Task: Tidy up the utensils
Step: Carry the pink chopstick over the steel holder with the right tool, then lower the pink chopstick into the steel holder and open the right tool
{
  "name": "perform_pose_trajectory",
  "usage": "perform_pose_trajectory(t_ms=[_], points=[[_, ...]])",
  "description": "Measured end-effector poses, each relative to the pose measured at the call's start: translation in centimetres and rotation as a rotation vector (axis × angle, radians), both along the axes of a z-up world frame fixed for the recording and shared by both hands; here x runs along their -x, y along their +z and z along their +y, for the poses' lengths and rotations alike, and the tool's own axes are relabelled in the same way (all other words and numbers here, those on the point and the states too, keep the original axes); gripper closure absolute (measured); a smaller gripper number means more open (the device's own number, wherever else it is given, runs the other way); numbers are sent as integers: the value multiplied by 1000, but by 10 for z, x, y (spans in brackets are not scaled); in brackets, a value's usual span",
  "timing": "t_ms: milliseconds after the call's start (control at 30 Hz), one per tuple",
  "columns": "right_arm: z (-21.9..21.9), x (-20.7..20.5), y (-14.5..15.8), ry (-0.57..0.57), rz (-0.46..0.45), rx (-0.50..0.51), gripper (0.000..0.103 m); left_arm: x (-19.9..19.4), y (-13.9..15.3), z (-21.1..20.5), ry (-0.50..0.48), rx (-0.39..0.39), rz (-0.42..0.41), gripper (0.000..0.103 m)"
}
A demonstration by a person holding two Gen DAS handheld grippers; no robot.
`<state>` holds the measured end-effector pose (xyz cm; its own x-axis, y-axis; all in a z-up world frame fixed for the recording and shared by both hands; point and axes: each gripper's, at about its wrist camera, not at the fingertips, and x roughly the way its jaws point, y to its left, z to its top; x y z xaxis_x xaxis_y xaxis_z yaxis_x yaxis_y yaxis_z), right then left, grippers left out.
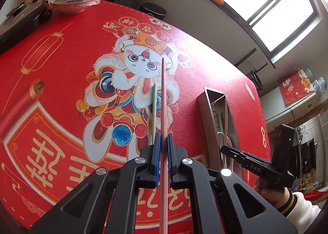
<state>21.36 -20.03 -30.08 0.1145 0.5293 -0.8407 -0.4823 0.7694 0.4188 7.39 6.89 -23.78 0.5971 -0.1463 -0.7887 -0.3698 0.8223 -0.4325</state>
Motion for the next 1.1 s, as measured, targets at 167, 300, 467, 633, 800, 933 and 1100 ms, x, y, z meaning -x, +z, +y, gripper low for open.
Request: perform_pose_trajectory(t_ms=[167,300,467,633,800,933,1100], points=[[-3,-3,-5,-7,37,-3,97,-1,1,-2,4,0,-2,97],[-6,-2,-11,-9,65,-9,97,-4,1,-4,-1,0,2,97],[-8,-5,-14,-15,89,-22,97,-7,-1,-7,-13,1,10,97],[-10,-7,-21,-20,106,8,97,-10,-1,-7,-19,-2,11,97],[-9,-5,-22,-6,115,-7,97,-10,-1,-7,-20,-1,12,97],[-8,-7,-23,0,138,0,95,-12,-1,-6,-27,-2,11,97],[-13,-1,-29,0,191,3,95,-14,-2,-8,-34,0,12,97]])
